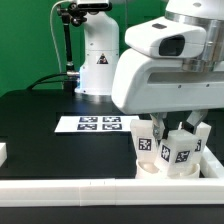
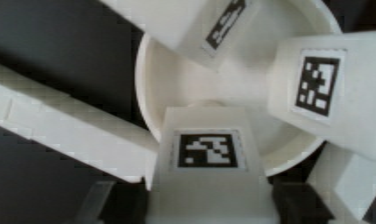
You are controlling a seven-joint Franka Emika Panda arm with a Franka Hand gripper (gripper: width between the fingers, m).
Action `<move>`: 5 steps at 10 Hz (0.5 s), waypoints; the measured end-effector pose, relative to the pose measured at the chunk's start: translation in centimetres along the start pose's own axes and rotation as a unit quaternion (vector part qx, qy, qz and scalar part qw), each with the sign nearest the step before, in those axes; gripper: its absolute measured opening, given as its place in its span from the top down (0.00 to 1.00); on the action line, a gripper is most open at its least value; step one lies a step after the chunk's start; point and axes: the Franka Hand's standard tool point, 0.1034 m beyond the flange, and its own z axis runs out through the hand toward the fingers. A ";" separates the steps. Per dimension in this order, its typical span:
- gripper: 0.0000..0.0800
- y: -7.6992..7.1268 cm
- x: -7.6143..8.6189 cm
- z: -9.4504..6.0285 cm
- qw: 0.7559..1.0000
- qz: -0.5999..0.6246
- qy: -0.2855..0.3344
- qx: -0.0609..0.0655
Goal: Assemble stool
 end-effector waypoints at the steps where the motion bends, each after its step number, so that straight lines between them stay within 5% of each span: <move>1: 0.58 -0.1 -0.1 0.0 0.998 0.059 0.007 0.000; 5: 0.58 -0.2 0.4 0.1 0.968 0.248 0.037 0.005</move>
Offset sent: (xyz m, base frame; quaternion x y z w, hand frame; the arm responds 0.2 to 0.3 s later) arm -0.0080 -0.0027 -0.0071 0.0006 0.0430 0.2482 0.9678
